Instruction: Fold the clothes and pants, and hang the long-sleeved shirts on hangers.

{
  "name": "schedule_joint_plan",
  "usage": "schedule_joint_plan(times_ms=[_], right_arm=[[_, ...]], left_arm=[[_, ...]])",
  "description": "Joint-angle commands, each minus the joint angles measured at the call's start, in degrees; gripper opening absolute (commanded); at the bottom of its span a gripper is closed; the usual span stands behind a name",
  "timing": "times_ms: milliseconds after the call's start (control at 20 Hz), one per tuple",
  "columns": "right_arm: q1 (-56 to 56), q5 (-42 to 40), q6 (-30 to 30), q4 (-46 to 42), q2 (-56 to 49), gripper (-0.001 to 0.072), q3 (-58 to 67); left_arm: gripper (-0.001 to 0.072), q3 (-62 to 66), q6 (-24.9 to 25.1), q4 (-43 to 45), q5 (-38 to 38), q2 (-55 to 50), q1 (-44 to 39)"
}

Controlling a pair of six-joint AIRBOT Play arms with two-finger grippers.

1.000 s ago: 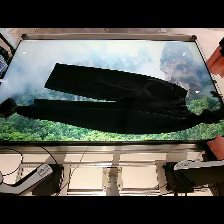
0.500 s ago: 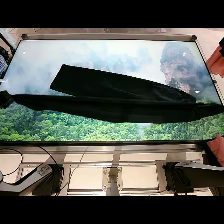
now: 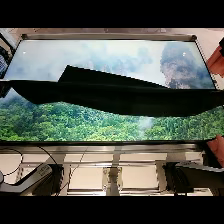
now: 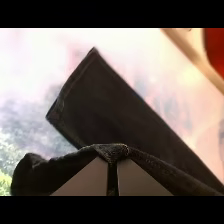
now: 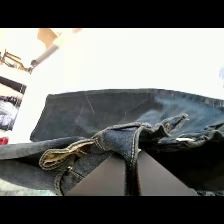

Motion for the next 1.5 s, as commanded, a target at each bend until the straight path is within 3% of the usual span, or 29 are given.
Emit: schedule_joint_plan(times_ms=[0,200,350,500,650,800,1000,1250,1450], right_arm=[[-0.04,-3.26,2.86,-7.5,0.7,0.0021,0.94],[-0.04,-10.82,12.48,-27.02,0.68,0.002,0.35],[-0.04,-13.33,17.29,-31.34,0.7,0.002,0.37],[0.02,-15.47,21.81,-36.33,0.55,0.002,0.37],[1.46,-15.69,23.1,-39.04,-0.61,0.002,0.55],[7.5,-17.29,24.02,-40.06,-2.34,0.0019,0.55],[15.8,-29.55,30.86,-39.85,-3.48,0.0019,2.89],[19.34,-38.23,37.9,-39.93,-8.11,0.002,8.35],[20.26,-38.29,40.7,-39.69,-13.73,0.002,9.31]], left_arm=[[0.0027,0.07,-0.35,6.29,-1.22,1.97,0.0],[0.0027,0.04,-1.62,27.65,-7.52,4.72,0.0],[0.0027,0.04,-1.57,39.04,-11.63,6.71,-0.04],[0.0027,0.04,-1.75,42.66,-12.35,7.32,-2.01],[0.0026,0.11,-12.5,48.57,-7.98,5.33,-8.79],[0.0026,2.19,-17.29,50.18,-0.44,0.22,-19.12],[0.0026,15.91,-27.36,50.18,9.49,-13.51,-31.76],[0.0027,38.71,-36.89,49.94,10.67,-34.77,-38.45],[0.0027,49.96,-37.29,45.13,11.37,-46.21,-41.07]])
